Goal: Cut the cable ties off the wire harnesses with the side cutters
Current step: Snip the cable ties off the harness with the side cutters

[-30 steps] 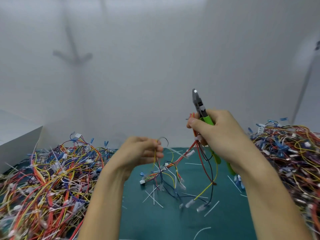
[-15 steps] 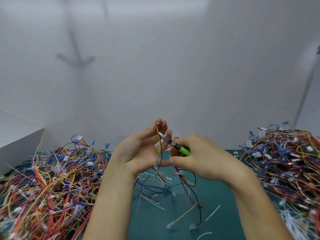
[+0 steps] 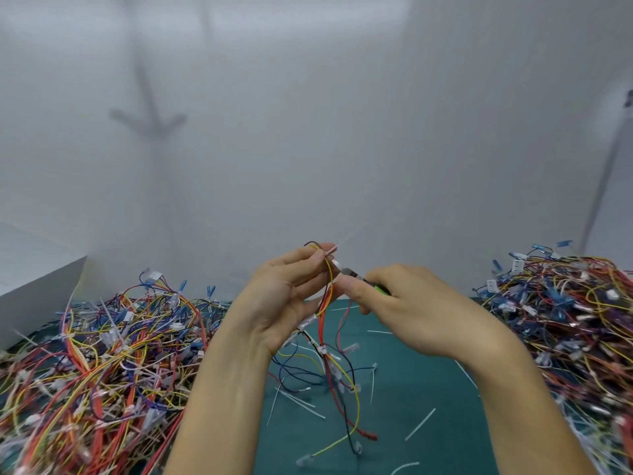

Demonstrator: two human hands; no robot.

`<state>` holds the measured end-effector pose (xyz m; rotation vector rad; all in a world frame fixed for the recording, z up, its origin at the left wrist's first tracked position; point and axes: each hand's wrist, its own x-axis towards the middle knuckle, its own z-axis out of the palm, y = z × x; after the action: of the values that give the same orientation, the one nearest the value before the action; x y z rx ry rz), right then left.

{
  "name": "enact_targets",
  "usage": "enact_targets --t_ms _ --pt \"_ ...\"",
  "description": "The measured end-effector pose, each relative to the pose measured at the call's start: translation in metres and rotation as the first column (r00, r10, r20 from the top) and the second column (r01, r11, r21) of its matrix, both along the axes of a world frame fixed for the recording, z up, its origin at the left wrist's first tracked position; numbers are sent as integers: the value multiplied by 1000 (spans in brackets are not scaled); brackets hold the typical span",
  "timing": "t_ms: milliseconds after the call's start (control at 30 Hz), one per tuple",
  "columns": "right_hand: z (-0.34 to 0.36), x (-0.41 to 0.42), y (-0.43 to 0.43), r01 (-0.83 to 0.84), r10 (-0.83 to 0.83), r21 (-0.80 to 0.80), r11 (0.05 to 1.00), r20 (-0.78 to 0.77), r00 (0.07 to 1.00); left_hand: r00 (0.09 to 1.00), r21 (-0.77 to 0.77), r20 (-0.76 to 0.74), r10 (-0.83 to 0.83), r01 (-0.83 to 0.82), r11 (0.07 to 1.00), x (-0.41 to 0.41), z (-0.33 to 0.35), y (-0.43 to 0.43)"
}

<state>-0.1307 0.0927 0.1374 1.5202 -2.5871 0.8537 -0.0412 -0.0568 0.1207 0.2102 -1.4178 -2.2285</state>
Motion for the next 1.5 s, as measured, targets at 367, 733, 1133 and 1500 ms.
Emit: enact_targets --t_ms 367,733,1133,1500 --pt "1 2 -1 119 -121 -30 992 -77 990 995 -81 -21 100 -101 992 -1 4 11" --pt "2 2 -2 123 -130 -71 990 -95 987 995 -143 -35 94 -98 985 0 4 12" --pt "-3 0 -9 24 -5 -169 985 112 994 986 -186 -58 159 -167 968 4 7 9" --pt "-6 1 -12 -39 125 -232 972 368 921 984 -160 -86 155 -168 973 9 10 7"
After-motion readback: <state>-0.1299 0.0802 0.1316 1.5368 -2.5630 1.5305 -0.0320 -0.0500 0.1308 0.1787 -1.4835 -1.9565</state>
